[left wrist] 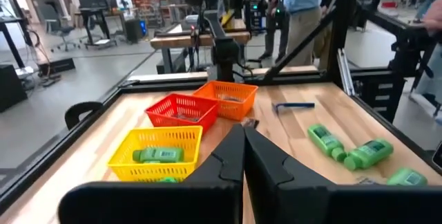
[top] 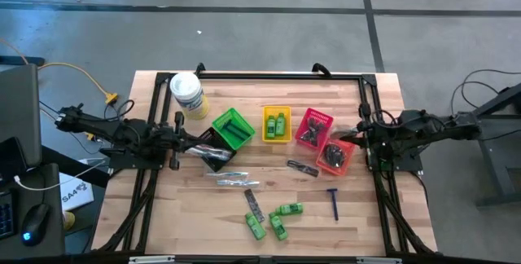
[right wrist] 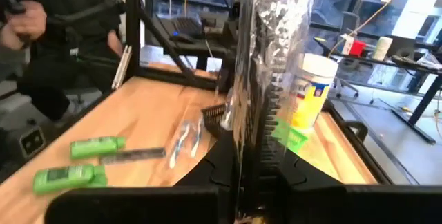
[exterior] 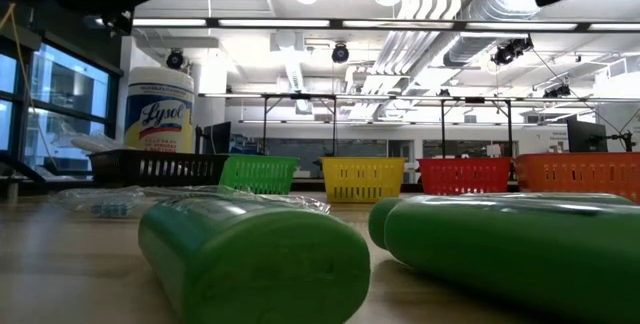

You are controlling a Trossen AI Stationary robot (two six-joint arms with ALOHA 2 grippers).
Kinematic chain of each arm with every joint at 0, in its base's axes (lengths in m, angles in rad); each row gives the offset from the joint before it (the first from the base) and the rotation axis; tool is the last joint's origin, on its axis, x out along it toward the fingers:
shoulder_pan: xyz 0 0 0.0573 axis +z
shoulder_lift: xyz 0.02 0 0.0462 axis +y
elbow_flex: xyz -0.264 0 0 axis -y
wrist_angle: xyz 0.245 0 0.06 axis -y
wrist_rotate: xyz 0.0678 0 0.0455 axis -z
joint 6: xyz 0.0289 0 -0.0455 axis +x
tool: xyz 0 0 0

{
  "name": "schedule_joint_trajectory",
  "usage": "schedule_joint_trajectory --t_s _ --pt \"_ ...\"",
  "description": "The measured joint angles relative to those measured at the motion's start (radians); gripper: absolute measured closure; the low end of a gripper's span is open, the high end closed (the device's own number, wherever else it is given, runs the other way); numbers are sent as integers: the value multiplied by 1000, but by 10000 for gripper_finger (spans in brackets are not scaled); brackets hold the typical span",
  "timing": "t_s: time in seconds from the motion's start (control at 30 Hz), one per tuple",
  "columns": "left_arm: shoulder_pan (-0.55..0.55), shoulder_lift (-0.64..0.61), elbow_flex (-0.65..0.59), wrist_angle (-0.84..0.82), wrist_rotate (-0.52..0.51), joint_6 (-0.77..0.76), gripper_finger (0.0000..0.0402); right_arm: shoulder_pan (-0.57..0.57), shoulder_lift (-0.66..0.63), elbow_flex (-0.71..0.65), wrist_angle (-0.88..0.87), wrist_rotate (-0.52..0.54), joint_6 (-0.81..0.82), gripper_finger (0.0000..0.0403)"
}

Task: Pick & Place Travel size toiletries
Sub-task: Put the black hair brush into the red bin

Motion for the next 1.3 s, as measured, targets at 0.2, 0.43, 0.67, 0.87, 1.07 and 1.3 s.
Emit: schedule_joint_trajectory --t_s 0.2,0.43,0.67,0.87,1.07,1.3 --pt "0 -55 -52 -23 0 -21 401 29 -151 -37 -68 -16 -10 378" --pt "0 -65 -88 -26 0 -30 401 41 -278 -99 -2 -19 3 377" --pt "0 -65 -112 -26 -19 -62 401 41 -277 -232 108 3 -21 376" --pt "0 -65 -113 -26 -20 -69 401 41 -275 -294 168 -16 -26 376" --pt "0 -65 -113 -34 -23 -69 401 41 -279 -321 185 -13 -16 376" --pt "0 -65 -113 -44 -26 -70 401 41 -279 -380 261 -3 -28 375"
